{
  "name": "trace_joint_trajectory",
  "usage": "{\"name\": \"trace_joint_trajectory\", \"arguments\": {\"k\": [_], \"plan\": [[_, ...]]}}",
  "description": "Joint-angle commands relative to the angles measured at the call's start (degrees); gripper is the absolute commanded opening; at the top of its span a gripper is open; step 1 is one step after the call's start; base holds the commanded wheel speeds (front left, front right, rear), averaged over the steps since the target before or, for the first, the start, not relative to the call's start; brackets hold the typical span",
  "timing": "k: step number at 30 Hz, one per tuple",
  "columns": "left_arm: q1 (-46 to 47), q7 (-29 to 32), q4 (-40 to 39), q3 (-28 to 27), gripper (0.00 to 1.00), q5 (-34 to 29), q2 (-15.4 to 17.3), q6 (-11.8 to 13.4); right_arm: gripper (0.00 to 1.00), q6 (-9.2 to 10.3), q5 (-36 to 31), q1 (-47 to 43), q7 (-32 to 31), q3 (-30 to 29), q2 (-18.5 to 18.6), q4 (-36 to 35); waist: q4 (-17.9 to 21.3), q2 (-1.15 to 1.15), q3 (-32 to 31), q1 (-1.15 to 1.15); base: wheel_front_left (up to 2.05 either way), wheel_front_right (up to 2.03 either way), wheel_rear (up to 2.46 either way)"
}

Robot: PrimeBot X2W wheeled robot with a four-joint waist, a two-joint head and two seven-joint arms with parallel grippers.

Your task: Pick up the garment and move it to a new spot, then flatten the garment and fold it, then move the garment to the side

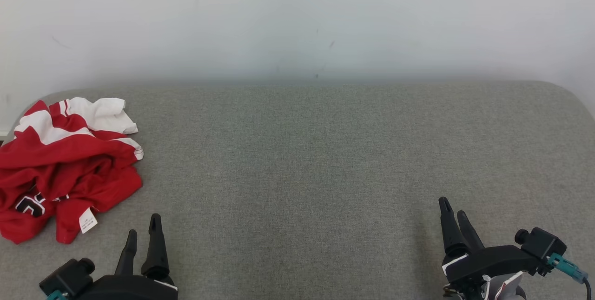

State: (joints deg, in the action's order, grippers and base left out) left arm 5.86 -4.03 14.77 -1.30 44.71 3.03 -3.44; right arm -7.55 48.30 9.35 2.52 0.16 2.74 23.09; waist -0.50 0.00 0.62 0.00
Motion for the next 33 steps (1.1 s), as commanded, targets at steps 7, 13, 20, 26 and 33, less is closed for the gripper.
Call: {"name": "trace_joint_trajectory", "arguments": {"k": [7, 13, 20, 26, 33], "plan": [[1.21, -1.68, 0.02, 1.54, 1.00, -7.20, 1.18, 1.10, 1.00, 0.05, -7.03, 0.90, -1.22, -0.82, 0.14, -0.25, -0.10, 0.00, -0.05, 0.00, 0.00, 0.00, 0.00], [1.38, -2.76, 1.08, 2.67, 1.00, -11.67, 1.76, 1.53, 1.00, 0.06, -11.86, 0.44, -2.16, -1.26, 0.15, -0.52, -0.23, 0.00, -0.37, 0.00, 0.00, 0.00, 0.00], [1.60, -3.95, 2.30, 3.72, 1.00, -15.83, 2.34, 1.68, 1.00, 0.06, -16.71, -0.33, -2.88, -1.83, 0.16, -1.01, -0.48, 0.00, -0.65, 0.00, 0.00, 0.00, 0.00], [2.03, -4.87, 3.74, 4.14, 1.00, -18.68, 2.78, 1.65, 1.00, 0.07, -20.35, -0.71, -3.41, -2.10, 0.16, -1.03, -0.58, 0.00, -0.84, 0.00, 0.00, 0.00, 0.00], [2.46, -6.13, 5.00, 5.00, 1.00, -22.49, 3.09, 1.90, 1.00, 0.08, -25.11, -0.78, -3.77, -2.48, 0.17, -1.08, -0.51, 0.00, -0.88, 0.00, 0.00, 0.00, 0.00]]}}
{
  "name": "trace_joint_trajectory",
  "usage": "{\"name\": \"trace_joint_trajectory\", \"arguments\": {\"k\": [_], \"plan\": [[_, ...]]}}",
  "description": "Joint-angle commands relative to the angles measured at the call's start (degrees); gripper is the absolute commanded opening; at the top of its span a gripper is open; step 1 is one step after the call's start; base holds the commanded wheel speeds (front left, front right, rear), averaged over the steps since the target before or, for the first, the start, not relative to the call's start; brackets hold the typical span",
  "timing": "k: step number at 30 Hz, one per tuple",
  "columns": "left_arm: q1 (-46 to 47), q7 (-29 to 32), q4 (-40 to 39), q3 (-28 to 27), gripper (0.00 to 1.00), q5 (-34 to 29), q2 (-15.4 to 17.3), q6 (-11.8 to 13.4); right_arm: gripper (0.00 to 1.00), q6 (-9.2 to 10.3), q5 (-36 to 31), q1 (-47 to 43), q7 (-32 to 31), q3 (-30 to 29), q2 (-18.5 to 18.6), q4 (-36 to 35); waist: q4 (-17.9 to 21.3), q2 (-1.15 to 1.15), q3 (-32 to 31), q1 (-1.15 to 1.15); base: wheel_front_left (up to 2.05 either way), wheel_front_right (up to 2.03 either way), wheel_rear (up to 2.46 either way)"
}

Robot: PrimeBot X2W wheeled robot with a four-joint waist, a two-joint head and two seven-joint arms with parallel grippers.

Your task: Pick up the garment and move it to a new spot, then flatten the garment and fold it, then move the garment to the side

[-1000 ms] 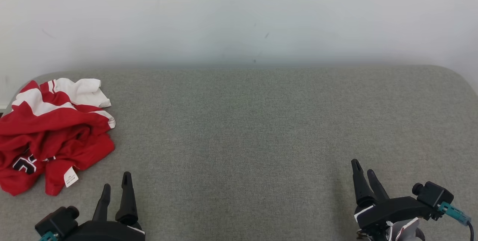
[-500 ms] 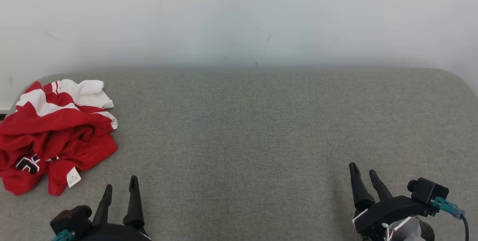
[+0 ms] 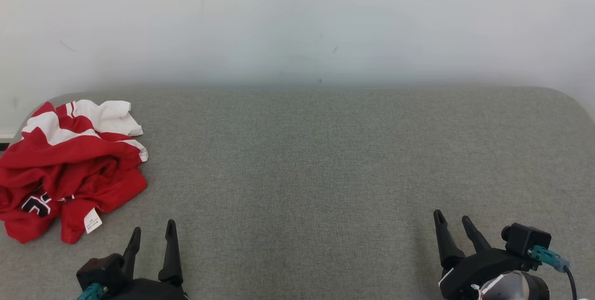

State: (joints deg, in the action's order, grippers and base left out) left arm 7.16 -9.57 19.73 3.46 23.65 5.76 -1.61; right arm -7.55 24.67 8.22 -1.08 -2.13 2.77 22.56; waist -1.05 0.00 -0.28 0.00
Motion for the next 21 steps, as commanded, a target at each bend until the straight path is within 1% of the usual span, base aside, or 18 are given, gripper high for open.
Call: {"name": "trace_joint_trajectory", "arguments": {"k": [1, 11, 21], "plan": [[1.28, -0.70, 0.27, 0.38, 1.00, -1.87, 0.35, 0.12, 1.00, 0.08, -2.22, 0.34, -0.21, -0.28, 0.14, -0.56, 0.05, 0.00, 0.05, 0.00, 0.00, 0.00, 0.00], [2.27, -1.90, 1.10, 1.25, 1.00, -5.84, 0.80, 0.46, 1.00, 0.09, -8.07, 0.40, 0.38, -0.34, 0.14, -1.12, -0.05, 0.00, 0.48, 0.00, 0.00, 0.00, 0.00], [2.14, -2.85, 0.76, 1.00, 1.00, -8.24, 1.23, 1.22, 1.00, 0.10, -12.45, 0.44, 1.18, -0.08, 0.15, -1.74, -0.18, 0.00, 0.97, 0.00, 0.00, 0.00, 0.00]]}}
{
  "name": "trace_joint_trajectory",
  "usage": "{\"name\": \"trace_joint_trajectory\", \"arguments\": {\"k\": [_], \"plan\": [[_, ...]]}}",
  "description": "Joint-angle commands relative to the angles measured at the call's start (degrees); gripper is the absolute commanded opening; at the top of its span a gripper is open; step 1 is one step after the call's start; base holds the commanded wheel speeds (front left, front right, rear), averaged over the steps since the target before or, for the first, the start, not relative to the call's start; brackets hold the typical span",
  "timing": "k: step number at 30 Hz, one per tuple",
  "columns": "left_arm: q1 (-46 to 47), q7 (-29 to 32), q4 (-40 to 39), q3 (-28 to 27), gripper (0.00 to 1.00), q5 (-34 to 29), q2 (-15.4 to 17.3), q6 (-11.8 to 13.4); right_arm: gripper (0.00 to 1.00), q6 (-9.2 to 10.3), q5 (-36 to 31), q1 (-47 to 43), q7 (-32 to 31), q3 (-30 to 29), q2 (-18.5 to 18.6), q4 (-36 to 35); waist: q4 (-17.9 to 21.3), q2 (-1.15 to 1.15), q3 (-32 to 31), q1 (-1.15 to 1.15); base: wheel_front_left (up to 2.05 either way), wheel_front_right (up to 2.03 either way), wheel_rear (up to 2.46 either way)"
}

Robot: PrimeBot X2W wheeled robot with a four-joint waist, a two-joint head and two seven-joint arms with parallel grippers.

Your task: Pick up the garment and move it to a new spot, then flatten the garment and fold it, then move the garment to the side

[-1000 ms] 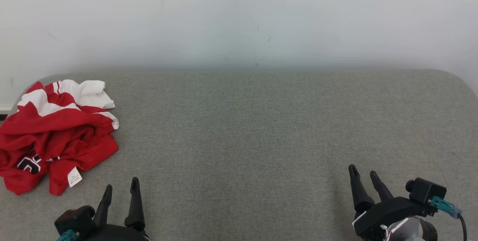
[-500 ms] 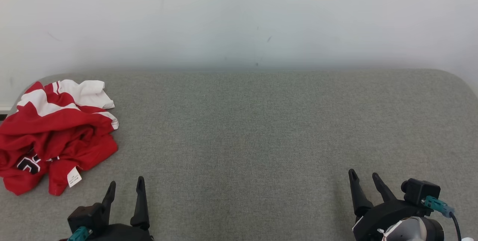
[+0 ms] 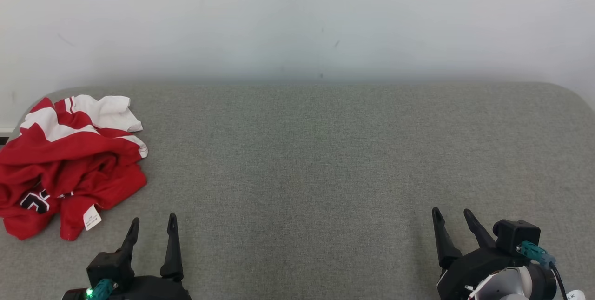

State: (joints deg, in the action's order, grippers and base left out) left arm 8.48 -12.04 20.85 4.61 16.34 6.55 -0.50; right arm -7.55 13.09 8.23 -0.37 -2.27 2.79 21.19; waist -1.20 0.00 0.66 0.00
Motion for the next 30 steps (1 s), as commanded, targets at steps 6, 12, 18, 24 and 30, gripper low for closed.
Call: {"name": "trace_joint_trajectory", "arguments": {"k": [6, 12, 18, 24, 30], "plan": [[0.39, -1.18, -0.63, -0.20, 1.00, -2.64, 1.02, 0.63, 1.00, 0.10, -3.32, 0.50, 0.61, 0.16, 0.14, -0.27, -0.13, 0.00, 0.22, 0.00, 0.00, 0.00, 0.00], [0.05, -1.73, -0.87, 0.30, 1.00, -4.90, 1.60, 1.27, 1.00, 0.11, -5.59, 0.38, 1.15, 0.14, 0.14, -0.17, -0.16, 0.00, 0.22, 0.00, 0.00, 0.00, 0.00], [-0.30, -1.91, -1.06, 0.31, 1.00, -5.22, 1.12, 1.20, 1.00, 0.11, -7.29, 0.22, 1.43, 0.20, 0.15, -0.29, -0.20, 0.00, 0.26, 0.00, 0.00, 0.00, 0.00], [-0.31, -0.92, -1.25, -0.15, 1.00, -3.36, 0.29, 0.16, 1.00, 0.12, -8.42, 0.09, 1.04, 0.26, 0.15, -0.42, -0.37, 0.00, 0.39, 0.00, 0.00, 0.00, 0.00], [-0.53, -0.07, -1.59, -0.86, 1.00, -0.22, -0.03, -1.26, 1.00, 0.12, -7.59, 0.02, 0.60, 0.08, 0.14, -0.76, -0.50, 0.00, 0.31, 0.00, 0.00, 0.00, 0.00]]}}
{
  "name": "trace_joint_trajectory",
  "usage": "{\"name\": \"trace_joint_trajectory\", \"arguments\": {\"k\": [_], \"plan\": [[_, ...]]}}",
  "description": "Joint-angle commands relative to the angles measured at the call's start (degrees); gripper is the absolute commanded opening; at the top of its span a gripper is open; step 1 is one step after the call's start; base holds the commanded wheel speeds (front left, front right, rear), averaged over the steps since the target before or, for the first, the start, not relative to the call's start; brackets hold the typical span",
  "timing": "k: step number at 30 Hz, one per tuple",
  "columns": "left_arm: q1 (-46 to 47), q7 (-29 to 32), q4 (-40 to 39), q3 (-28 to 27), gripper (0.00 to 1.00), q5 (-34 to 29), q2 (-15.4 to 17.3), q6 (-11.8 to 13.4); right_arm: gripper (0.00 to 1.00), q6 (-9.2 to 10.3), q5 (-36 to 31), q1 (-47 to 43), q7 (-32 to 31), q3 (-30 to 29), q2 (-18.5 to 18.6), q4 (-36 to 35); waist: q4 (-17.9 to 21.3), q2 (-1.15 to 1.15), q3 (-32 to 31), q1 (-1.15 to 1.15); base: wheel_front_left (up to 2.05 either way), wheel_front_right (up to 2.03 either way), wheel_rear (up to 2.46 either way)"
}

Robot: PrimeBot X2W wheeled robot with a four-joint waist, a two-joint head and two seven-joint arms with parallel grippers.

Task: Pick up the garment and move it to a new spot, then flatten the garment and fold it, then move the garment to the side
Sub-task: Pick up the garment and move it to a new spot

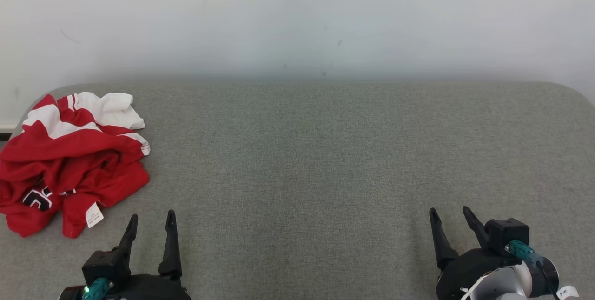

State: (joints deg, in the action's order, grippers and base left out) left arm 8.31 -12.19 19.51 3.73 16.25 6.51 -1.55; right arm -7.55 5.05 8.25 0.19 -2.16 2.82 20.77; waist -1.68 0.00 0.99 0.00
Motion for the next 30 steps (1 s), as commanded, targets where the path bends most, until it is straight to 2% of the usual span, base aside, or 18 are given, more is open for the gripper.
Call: {"name": "trace_joint_trajectory", "arguments": {"k": [1, 9, 14, 19, 30], "plan": [[-0.39, 0.14, -0.35, 0.00, 1.00, 0.22, 0.10, -0.40, 1.00, 0.12, 0.52, -0.05, -0.04, -0.09, 0.12, -0.51, -0.05, 0.00, -0.05, 0.00, 0.00, 0.00, 0.00], [-0.71, 0.34, -1.14, 0.04, 1.00, 1.47, 0.67, -1.25, 1.00, 0.12, 1.40, -1.38, 0.45, -0.24, 0.11, -2.32, -0.59, 0.00, -0.30, 0.00, 0.00, 0.00, 0.00], [-1.20, 0.57, -2.17, 0.31, 1.00, 1.58, 0.97, -0.85, 1.00, 0.12, 2.48, -2.75, -0.10, 0.14, 0.09, -3.92, -2.73, 0.00, -0.64, 0.00, 0.00, 0.00, 0.00], [-1.76, 0.95, -3.15, 0.40, 1.00, 1.47, 1.20, -0.09, 1.00, 0.12, 2.78, -4.00, -0.82, 0.42, 0.09, -5.19, -6.50, 0.00, -1.02, 0.00, 0.00, 0.00, 0.00], [-4.13, 1.94, -5.08, 0.01, 1.00, 1.45, 2.34, 1.56, 1.00, 0.12, 4.48, -4.97, -0.48, 2.19, 0.09, -5.52, -17.90, 0.00, -1.94, 0.00, 0.00, 0.00, 0.00]]}}
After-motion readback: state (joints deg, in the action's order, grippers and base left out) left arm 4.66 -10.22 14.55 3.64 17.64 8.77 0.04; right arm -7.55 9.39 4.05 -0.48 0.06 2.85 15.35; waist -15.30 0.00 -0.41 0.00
